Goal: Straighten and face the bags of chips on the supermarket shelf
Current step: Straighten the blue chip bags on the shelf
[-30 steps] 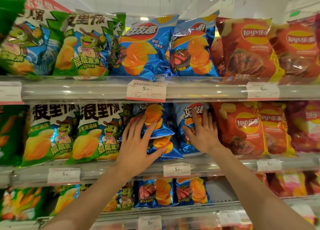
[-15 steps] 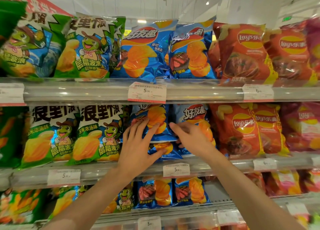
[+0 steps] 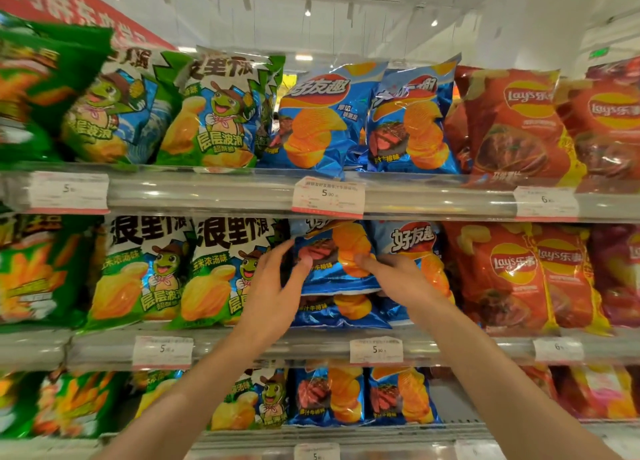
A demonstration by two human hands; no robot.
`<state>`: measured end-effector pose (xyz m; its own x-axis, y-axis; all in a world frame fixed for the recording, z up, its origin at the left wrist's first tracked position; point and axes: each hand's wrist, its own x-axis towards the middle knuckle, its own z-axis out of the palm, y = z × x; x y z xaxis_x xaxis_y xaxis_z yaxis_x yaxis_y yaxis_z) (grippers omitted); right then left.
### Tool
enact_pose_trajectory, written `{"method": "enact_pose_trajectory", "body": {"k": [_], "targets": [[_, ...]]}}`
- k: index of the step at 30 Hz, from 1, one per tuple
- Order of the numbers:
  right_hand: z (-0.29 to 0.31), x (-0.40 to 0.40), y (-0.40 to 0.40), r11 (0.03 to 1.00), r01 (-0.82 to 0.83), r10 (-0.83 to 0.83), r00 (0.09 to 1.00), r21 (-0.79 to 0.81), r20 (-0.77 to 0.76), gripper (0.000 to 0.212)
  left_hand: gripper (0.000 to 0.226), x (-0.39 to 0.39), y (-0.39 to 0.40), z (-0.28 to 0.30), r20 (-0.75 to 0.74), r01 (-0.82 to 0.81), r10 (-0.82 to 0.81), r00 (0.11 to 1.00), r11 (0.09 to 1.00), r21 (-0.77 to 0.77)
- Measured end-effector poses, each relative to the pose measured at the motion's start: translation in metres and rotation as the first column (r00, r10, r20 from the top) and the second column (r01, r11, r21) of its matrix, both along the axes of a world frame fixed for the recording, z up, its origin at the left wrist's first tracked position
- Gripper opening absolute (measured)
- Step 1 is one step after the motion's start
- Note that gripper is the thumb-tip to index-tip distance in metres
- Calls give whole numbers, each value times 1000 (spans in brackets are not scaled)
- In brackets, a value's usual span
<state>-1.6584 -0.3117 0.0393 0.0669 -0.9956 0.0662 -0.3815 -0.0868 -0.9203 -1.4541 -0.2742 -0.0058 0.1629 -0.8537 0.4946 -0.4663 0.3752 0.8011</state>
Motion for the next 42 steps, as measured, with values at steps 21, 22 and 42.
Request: {"method": "enact_pose_trajectory", "body": {"k": [21,22,42], "targets": [[-9,-23,31,998,-69,69,996,-3,-48,38,70,38,25,13,-198,214,-187,962,969,126],[-9,-21,27,997,-45,37,991,-55,-132,35,69,43,29,13,-193,194,-169,967,974,119],[-41,27,0,996,-14,-4,978,-83,-210,87,69,94,54,2,-241,50,-31,970,996,71]]}}
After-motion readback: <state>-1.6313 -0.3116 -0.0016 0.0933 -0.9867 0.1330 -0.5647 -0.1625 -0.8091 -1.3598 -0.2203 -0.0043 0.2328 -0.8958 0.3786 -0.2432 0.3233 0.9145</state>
